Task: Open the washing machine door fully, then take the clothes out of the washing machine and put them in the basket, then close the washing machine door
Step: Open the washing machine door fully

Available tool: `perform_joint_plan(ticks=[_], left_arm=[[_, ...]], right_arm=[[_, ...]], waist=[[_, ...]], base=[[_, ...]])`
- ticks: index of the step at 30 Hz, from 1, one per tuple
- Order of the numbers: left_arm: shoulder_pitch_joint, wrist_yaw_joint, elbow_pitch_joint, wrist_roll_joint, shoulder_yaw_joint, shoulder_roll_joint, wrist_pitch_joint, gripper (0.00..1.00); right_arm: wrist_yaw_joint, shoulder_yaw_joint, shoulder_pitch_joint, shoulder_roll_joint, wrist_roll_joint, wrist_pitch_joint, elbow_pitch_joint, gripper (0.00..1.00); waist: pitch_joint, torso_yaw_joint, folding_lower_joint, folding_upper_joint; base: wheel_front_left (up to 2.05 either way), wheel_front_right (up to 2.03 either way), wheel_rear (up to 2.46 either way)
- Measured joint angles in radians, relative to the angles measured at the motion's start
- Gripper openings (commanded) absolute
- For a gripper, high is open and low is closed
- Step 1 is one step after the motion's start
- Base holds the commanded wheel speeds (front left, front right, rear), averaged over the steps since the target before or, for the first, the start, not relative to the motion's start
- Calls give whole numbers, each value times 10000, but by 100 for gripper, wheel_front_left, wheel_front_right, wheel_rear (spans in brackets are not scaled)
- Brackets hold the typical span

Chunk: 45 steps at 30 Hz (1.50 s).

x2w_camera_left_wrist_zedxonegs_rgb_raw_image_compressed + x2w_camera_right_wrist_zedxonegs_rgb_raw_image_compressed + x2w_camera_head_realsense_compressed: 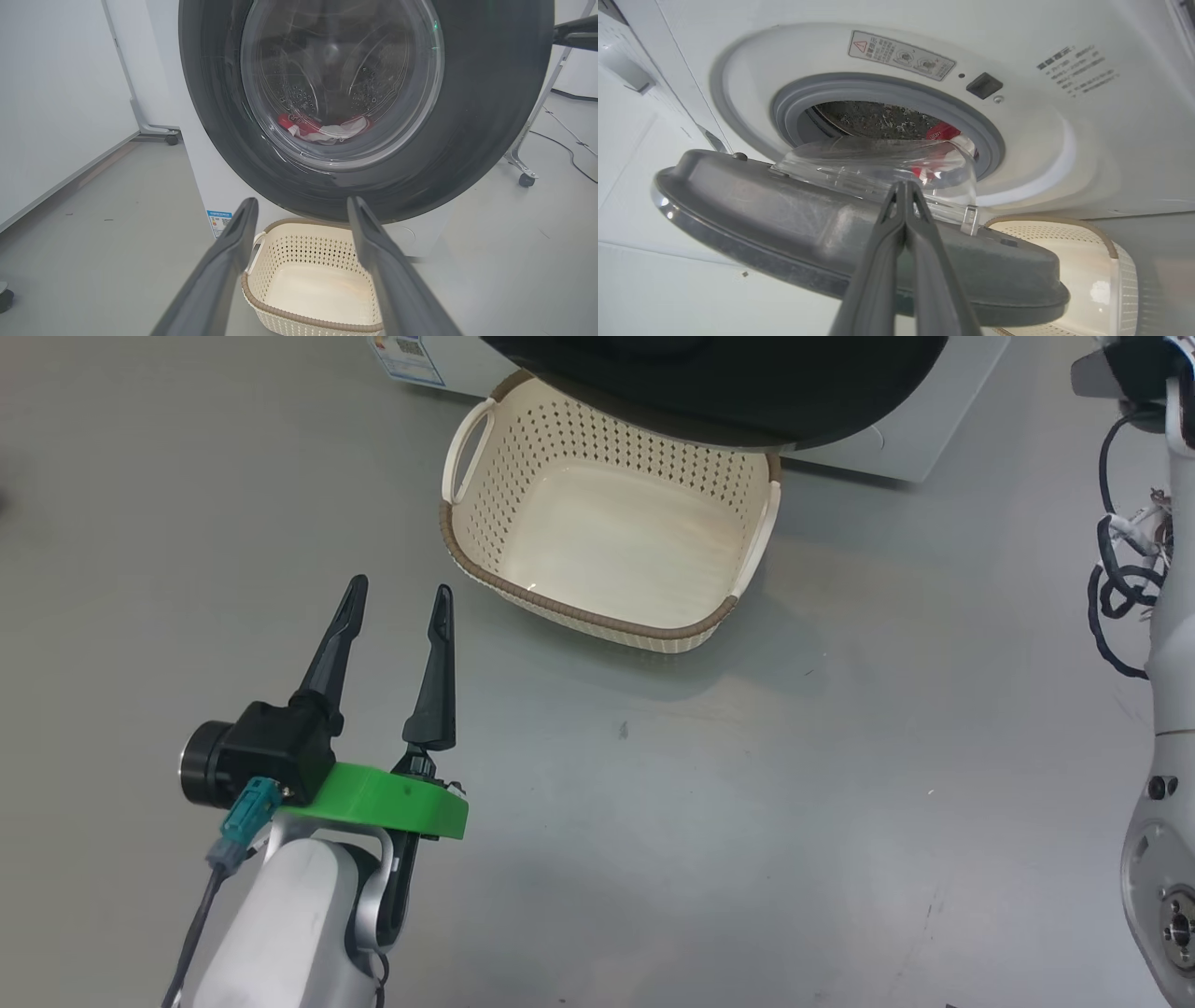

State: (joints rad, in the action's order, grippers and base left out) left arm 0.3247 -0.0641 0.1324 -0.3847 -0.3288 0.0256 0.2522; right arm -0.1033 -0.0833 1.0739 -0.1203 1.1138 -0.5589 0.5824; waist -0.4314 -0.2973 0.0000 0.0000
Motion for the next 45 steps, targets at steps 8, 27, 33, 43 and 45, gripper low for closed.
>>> perform_joint_plan(ticks=[8, 27, 33, 43, 45], left_arm=[[-40, 36, 130, 75, 238, 2, 0, 100], [-1133, 77, 270, 633, 1379, 29, 0, 100], [-1350, 138, 251, 686, 1574, 36, 0, 100], [-1444, 270, 192, 696, 1540, 42, 0, 100], [-1523, 313, 188, 696, 1572, 44, 0, 100]], right_arm=[[-190, 1018, -963, -788, -1712, 1070, -587, 0], [-188, 3131, -4483, -1515, -4374, 4859, -2690, 0], [-188, 3093, -5669, -1521, -4738, 5887, -2692, 0], [-77, 2901, -7205, -1634, -5607, 7511, -2890, 100], [-56, 2959, -7576, -1501, -5647, 7854, -2894, 100]], waist=[[530, 265, 0, 0], [1899, 1397, 0, 0], [2185, 1829, 0, 0], [2403, 2176, 0, 0], [2434, 2217, -1, 0]], base=[[0, 0, 0], [0, 0, 0], [0, 0, 0], [0, 0, 0], [0, 0, 0]])
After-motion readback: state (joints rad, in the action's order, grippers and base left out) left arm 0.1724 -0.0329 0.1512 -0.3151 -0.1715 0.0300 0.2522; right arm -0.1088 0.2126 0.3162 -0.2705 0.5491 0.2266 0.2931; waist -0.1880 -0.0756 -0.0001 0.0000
